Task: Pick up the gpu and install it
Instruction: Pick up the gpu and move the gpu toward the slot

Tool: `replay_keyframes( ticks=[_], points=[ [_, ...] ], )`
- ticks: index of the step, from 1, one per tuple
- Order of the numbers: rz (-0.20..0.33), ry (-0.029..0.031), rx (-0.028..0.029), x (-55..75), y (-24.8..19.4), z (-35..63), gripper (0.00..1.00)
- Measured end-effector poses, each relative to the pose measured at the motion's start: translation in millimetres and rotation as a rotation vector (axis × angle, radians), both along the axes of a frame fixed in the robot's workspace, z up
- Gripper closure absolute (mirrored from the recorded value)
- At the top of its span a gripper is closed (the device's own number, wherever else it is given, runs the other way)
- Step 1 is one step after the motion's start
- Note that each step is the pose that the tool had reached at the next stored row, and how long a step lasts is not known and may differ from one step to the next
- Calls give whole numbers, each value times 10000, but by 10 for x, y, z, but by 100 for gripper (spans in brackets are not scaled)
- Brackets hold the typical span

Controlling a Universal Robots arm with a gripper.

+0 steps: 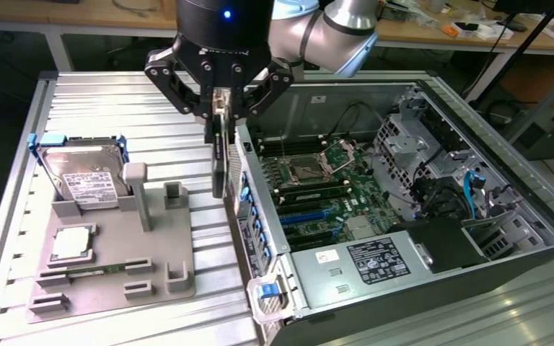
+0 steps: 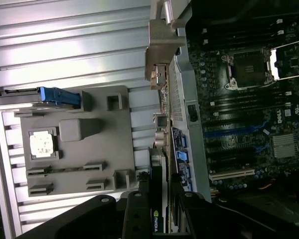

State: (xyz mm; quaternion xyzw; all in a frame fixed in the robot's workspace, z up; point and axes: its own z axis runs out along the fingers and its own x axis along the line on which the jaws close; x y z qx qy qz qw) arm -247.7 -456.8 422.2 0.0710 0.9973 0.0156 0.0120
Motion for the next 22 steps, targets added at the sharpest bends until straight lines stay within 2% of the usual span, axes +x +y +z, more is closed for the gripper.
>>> replay_keyframes(
  ticks=[22],
  points=[
    [-1,0,0,156,0,0,73]
  ],
)
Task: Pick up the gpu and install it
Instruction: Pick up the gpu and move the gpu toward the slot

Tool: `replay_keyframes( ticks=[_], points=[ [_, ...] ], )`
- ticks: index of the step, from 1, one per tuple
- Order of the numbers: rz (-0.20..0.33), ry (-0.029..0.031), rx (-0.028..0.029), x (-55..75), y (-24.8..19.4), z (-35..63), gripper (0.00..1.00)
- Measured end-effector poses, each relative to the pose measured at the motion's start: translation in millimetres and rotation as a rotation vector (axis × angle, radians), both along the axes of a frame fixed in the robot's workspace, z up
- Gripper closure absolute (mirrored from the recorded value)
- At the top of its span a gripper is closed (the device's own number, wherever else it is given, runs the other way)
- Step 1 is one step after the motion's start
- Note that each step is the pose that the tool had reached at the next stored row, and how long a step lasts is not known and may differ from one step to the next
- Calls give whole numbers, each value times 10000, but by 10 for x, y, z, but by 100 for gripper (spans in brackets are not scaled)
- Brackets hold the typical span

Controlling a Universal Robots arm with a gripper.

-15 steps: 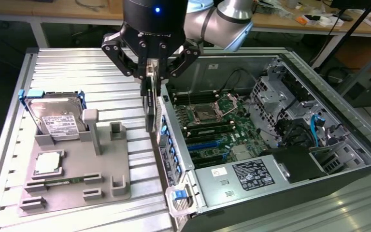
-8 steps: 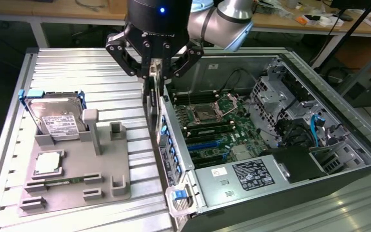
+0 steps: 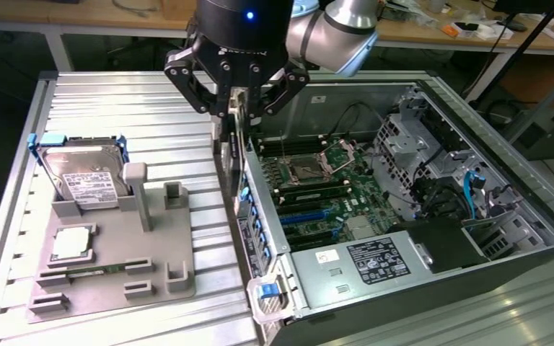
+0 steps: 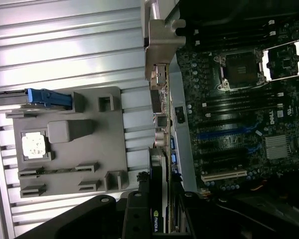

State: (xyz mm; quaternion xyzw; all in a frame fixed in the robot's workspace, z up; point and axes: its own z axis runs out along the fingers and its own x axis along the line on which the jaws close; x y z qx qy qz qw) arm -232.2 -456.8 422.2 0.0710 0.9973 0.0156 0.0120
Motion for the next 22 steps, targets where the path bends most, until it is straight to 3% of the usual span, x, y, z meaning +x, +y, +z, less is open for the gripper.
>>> replay_keyframes(
  ticks=[22],
  points=[
    [0,0,0,172,0,0,73]
  ],
)
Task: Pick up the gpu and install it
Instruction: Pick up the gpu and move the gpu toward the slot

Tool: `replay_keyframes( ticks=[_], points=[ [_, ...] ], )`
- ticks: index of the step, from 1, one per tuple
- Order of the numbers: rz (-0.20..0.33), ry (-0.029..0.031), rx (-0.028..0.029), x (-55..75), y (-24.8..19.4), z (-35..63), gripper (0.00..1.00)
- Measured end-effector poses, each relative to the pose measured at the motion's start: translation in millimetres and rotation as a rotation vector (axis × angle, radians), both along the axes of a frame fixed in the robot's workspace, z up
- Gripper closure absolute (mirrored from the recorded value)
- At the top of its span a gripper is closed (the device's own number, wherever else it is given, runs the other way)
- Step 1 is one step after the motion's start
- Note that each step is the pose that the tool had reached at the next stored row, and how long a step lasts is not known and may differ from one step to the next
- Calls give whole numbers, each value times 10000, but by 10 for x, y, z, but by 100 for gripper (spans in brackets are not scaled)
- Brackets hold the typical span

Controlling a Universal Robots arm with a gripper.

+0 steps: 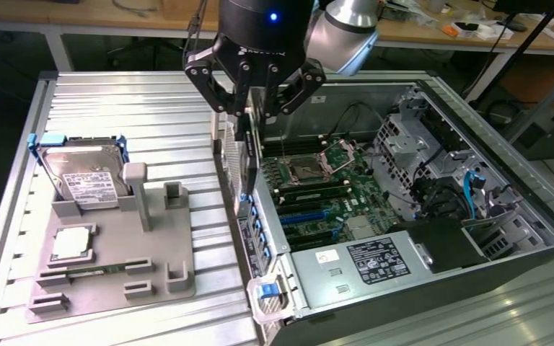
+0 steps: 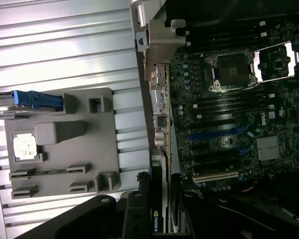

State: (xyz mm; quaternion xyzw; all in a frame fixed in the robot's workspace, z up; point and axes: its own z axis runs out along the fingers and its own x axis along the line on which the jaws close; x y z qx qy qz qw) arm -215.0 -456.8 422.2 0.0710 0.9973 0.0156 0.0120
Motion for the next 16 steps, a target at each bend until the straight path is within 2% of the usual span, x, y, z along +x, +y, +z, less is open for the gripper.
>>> replay_keyframes(
  ticks=[16],
  points=[
    [-1,0,0,139,0,0,73]
  ],
)
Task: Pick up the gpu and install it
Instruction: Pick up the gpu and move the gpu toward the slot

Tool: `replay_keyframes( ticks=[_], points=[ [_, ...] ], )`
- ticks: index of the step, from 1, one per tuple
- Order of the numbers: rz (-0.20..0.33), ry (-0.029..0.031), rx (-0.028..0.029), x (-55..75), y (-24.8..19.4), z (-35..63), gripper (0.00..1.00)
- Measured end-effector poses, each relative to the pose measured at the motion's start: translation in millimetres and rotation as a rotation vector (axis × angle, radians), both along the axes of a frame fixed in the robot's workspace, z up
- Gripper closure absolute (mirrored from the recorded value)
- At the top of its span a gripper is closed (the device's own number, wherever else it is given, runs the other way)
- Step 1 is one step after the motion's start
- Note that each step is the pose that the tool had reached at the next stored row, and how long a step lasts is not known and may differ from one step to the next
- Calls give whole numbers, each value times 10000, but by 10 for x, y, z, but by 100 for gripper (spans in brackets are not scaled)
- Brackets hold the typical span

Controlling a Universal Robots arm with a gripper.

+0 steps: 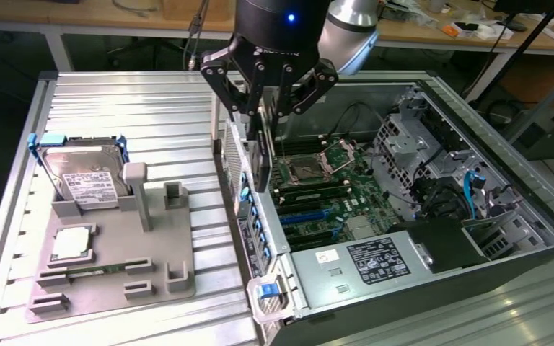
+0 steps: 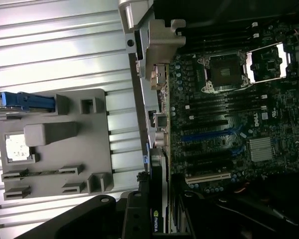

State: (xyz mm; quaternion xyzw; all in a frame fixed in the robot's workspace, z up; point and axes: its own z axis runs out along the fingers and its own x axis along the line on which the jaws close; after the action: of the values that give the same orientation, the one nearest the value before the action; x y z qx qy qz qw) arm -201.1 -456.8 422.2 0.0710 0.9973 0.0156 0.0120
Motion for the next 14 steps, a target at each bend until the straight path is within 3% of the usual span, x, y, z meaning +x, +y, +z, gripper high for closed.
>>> replay_keyframes(
  ticks=[14],
  points=[
    [0,0,0,88,0,0,73]
  ],
)
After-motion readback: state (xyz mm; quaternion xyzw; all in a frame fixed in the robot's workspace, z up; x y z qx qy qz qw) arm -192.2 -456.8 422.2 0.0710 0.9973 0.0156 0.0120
